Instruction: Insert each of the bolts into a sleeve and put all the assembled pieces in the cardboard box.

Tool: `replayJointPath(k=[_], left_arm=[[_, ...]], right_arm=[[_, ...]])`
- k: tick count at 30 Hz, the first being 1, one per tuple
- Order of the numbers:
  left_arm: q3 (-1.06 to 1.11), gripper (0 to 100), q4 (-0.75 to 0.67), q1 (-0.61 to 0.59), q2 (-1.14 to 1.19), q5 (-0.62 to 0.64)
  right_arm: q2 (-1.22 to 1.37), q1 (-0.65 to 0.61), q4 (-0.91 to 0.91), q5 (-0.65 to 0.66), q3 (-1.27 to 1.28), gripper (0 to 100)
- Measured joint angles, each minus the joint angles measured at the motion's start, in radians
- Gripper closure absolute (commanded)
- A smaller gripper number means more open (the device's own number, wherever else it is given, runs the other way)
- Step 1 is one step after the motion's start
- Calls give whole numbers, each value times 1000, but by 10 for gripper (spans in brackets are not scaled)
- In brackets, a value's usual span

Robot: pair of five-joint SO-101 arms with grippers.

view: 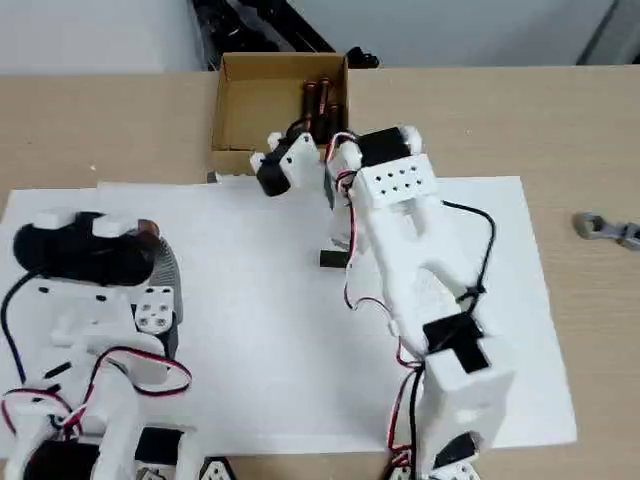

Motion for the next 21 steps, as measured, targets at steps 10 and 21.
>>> replayJointPath(k=[10, 21], left_arm=[[-101, 993, 0, 0, 69, 0], [-103, 992, 0, -3, 80, 0]], right_arm=[[43, -43, -31, 75, -40, 862], [130, -51, -31, 140, -41, 861]])
